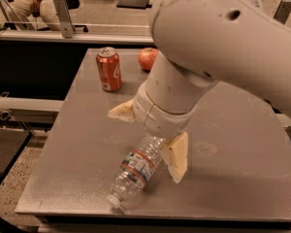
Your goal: Place water bottle upright
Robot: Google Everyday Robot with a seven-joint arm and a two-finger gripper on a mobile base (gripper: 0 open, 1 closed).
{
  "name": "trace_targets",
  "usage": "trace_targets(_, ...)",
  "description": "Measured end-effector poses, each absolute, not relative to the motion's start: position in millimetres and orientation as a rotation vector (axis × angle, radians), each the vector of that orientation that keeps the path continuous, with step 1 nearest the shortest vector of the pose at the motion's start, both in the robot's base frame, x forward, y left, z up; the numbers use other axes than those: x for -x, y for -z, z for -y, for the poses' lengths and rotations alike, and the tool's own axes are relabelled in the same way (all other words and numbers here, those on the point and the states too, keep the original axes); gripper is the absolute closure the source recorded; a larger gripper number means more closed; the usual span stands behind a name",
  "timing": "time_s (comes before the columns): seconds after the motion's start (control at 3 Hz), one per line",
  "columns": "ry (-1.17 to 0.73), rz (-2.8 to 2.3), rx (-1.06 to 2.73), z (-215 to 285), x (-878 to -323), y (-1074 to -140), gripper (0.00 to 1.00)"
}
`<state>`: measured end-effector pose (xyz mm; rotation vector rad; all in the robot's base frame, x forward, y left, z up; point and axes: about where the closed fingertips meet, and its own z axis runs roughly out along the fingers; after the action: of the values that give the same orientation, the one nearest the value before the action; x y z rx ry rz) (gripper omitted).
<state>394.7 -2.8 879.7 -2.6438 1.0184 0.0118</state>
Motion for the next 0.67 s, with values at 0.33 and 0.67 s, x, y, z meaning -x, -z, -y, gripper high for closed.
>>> trace_targets(0.33,0.002,-0.925,2.729,-3.4,-391.1,-864.9,0.0)
trace_targets(0.67,0.006,-0.855,2.799,-7.2,-389.7,-852.1,0.0)
